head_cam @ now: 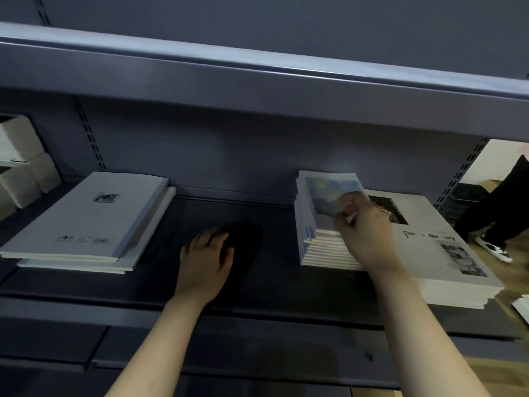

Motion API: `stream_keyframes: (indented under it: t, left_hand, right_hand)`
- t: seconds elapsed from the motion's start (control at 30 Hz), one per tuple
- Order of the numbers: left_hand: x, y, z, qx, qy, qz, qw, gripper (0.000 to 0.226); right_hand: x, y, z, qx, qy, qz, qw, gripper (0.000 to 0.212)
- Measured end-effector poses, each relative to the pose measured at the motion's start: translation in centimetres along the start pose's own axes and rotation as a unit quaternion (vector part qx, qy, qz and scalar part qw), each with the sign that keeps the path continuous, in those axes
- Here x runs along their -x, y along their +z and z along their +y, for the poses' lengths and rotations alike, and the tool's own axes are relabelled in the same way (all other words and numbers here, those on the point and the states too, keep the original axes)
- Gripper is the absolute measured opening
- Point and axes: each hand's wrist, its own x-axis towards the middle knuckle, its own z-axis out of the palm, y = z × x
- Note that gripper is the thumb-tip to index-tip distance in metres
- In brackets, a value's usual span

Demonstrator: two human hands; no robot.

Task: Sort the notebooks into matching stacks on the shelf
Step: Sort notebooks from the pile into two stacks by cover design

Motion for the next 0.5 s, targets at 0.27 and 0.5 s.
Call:
stream_keyframes:
  t: [0.27,0.5]
  left_hand:
    - [-1.7,-6.0,-7.2,-0.082,-0.093,0.074,0.990,0.042]
    - [-2.2,-9.1,-10.6,-0.153,-0.208,0.003,0.966,0.062]
  right_hand:
    - [2.3,3.8,-6.1,-0.086,-0.012,-0.086,0.993,0.014]
    - [4.1,7.7,-8.0,-0.114,0.019,-0.168,0.979,0.019]
